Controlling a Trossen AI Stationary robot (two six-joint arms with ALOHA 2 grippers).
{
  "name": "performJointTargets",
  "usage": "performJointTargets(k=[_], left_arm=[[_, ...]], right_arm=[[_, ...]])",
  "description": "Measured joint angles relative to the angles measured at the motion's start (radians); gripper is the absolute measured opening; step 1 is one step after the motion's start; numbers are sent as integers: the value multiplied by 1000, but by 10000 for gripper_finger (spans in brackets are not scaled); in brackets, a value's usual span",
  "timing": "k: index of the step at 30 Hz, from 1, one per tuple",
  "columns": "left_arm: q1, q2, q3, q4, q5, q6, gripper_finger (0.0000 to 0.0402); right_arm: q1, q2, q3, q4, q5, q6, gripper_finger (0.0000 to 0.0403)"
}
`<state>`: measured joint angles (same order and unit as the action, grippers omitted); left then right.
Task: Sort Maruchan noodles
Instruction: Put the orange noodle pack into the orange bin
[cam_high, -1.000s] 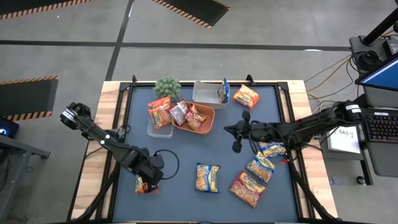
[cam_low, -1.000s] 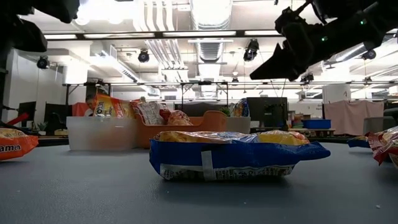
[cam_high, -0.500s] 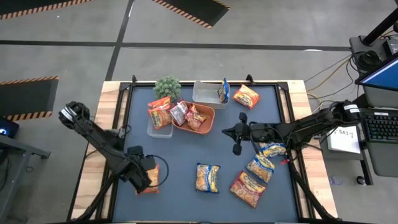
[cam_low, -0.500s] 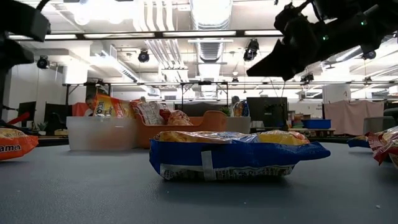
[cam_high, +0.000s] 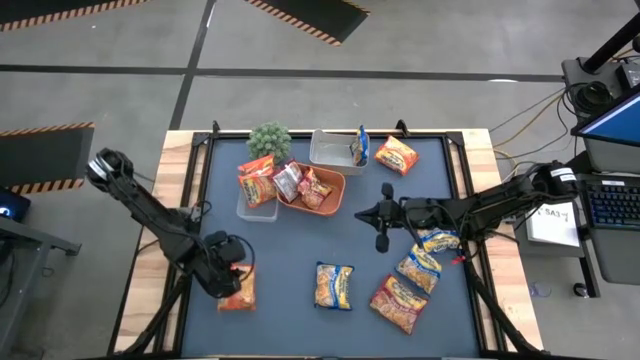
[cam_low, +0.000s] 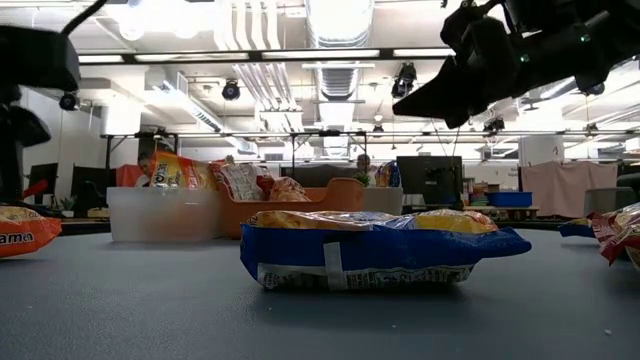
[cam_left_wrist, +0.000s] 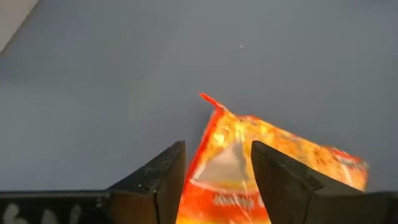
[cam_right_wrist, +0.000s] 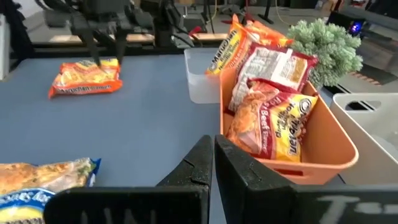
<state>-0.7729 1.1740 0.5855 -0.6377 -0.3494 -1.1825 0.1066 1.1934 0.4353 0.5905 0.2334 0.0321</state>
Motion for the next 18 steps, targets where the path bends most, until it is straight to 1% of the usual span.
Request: performJointTargets(k=[4,8,13,15,18], left_arm=[[0,-20,-70,126,-20,-2,156],[0,-20,-114,190,-19,-13,148],[0,5,-123,226,-23,-8,133],[0,19,-120,236,-29,-1,118],[-1,40,-120,267,-35,18,73]], right_arm=[[0,0,-4,-1,-6,-4,9],[0,0,-13,-1,-6,0,9],[0,0,-13,-1,-6,9,9],[0,0,-13,-1,-6,12,9],[0,0,-13,-1,-6,22,9]])
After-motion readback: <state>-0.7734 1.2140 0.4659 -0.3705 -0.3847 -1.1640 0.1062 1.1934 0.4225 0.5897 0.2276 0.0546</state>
